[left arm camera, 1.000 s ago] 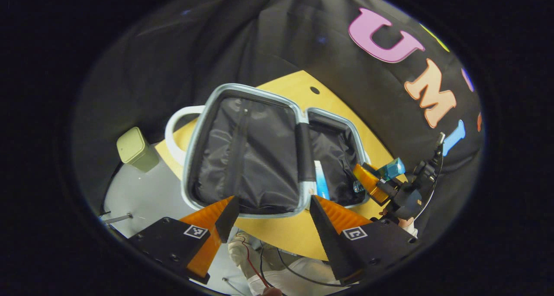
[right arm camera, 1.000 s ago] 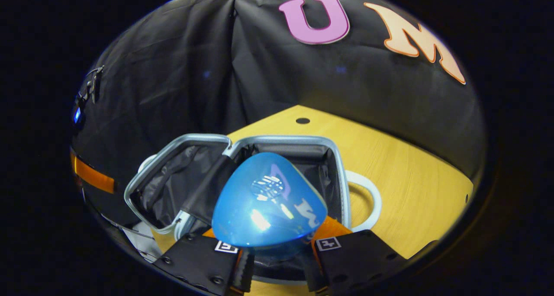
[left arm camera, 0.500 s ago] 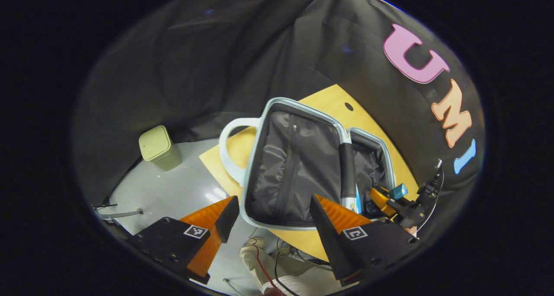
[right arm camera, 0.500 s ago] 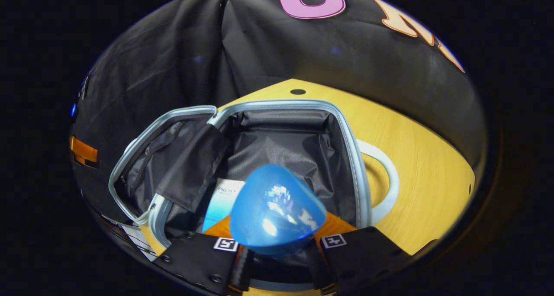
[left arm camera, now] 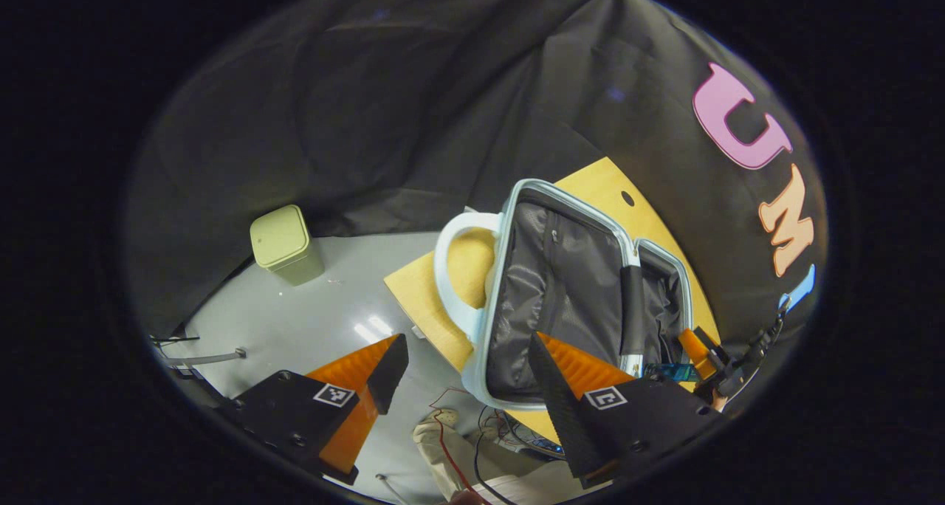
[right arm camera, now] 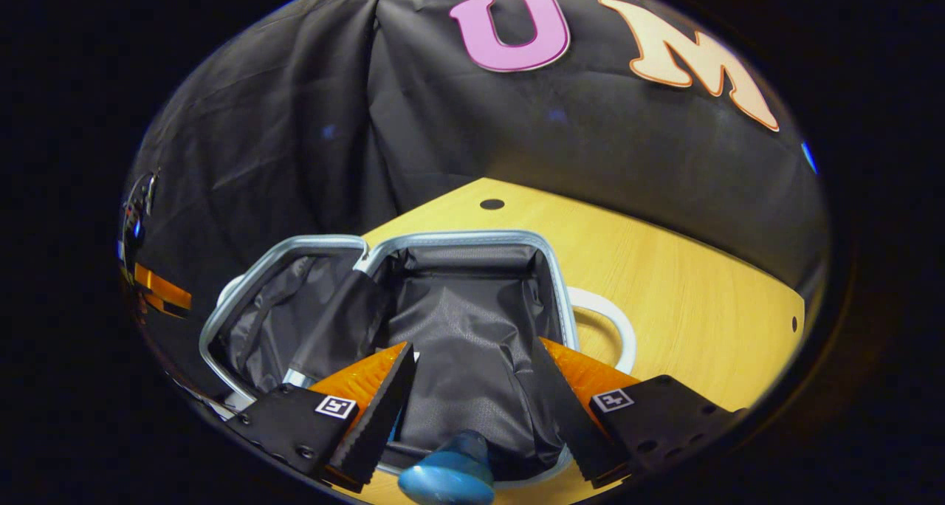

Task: First open the suitcase, pack the skin care products into it, and then close the suitcase.

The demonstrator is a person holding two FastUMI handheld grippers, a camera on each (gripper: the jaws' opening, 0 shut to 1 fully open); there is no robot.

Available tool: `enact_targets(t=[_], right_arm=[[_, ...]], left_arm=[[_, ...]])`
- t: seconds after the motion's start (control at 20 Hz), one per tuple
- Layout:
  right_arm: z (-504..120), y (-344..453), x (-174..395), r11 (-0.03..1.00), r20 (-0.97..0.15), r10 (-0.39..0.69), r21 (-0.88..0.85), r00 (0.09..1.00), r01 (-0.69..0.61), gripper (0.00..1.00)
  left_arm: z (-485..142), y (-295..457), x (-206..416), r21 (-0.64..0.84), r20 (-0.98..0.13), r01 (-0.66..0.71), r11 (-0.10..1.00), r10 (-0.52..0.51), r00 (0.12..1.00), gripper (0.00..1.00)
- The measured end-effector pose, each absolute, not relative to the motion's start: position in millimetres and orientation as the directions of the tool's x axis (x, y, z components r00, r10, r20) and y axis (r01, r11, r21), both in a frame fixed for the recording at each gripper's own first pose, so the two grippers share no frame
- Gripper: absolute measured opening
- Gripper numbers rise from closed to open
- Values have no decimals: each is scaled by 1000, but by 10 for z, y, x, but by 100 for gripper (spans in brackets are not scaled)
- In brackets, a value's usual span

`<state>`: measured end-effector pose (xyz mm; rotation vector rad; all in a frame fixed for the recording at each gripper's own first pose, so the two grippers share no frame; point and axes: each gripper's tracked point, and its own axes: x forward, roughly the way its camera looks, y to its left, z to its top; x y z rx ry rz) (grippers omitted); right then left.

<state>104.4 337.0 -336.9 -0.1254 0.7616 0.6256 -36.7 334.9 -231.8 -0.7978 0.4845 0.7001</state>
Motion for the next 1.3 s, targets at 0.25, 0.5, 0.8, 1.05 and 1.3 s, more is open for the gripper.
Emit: enact_targets(t=[0.25, 0.5, 0.8, 1.05, 1.3], right_arm=[[-2979, 3224, 1028, 833, -633, 480, 112, 607, -542, 99], [-2483, 2856, 949, 863, -591, 441, 73, 676, -500, 99], [-2074, 2150, 887, 915, -567, 330, -3, 754, -403, 99], [-1891, 1621, 809, 954, -551, 233, -30, 801, -298, 99], [-1820, 1339, 724, 969, -536, 196, -24, 821, -247, 99]], left_arm=[[-2478, 3660, -367, -488, -628, -733, 474, 392, 672, 97], [-2658, 4004, -173, -541, -611, -719, 435, 385, 692, 97], [-2905, 4149, 190, -607, -623, -688, 397, 300, 723, 77], [-2885, 4117, 404, -661, -605, -646, 382, 237, 760, 10], [-2531, 4030, 429, -585, -621, -667, 462, 274, 735, 3]])
